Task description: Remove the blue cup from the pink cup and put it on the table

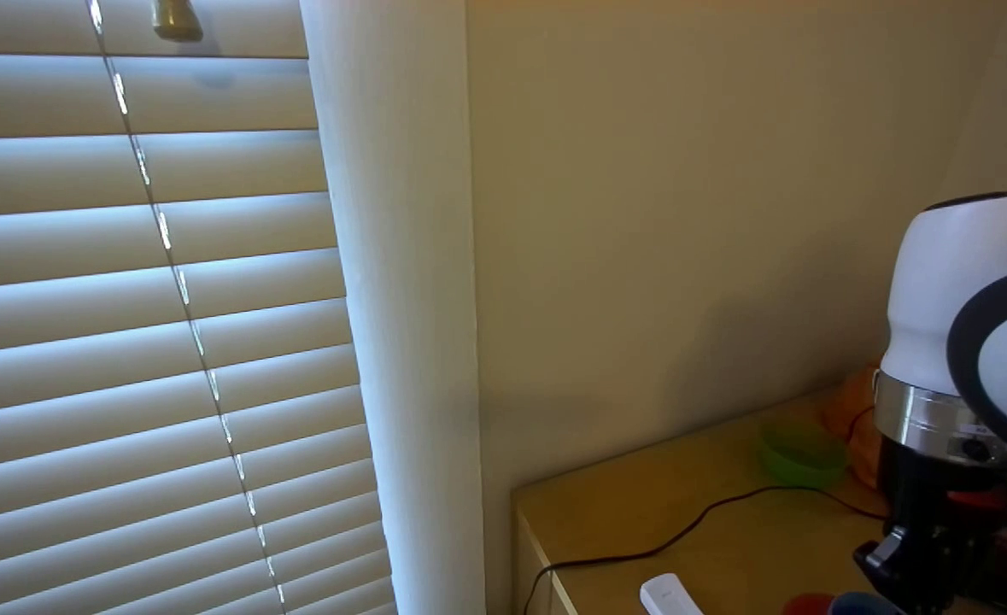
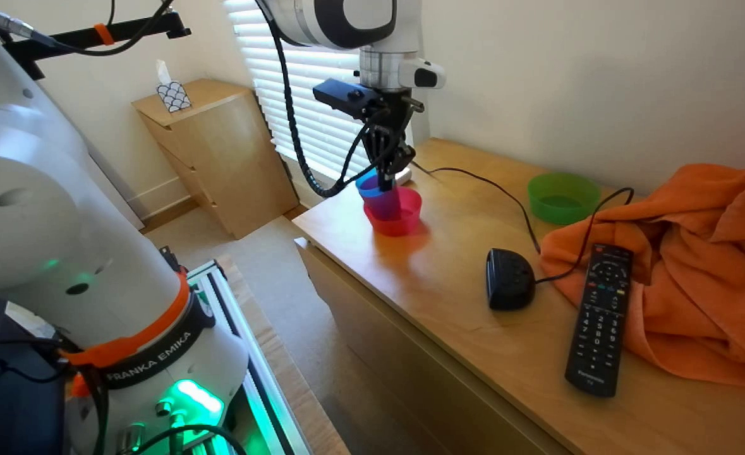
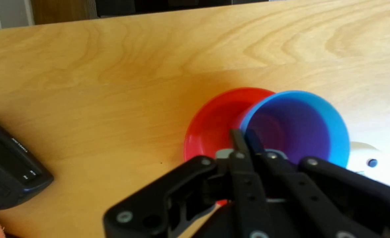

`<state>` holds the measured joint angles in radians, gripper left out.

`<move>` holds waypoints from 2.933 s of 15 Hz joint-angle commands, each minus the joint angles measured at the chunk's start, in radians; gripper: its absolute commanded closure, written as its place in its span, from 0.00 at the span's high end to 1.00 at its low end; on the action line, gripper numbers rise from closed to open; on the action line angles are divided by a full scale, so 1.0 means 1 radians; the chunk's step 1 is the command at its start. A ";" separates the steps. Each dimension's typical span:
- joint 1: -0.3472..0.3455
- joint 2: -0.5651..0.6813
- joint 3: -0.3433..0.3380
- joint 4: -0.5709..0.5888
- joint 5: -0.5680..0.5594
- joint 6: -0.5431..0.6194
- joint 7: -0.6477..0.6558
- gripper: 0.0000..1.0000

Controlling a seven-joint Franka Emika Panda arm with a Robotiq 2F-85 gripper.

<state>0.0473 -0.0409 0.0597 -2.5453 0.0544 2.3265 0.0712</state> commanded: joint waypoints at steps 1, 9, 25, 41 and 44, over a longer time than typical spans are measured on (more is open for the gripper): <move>0.011 -0.063 -0.012 0.010 0.150 -0.107 -0.224 0.01; -0.042 -0.097 -0.071 0.091 0.090 -0.477 -0.273 0.01; 0.005 -0.093 -0.007 0.091 0.032 -0.180 -0.152 0.01; -0.149 -0.031 -0.135 0.165 0.004 -0.170 0.014 0.01; -0.159 0.071 -0.155 0.219 0.042 -0.142 0.016 0.01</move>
<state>-0.1053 -0.0694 -0.0751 -2.3900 0.0529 2.1663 0.0923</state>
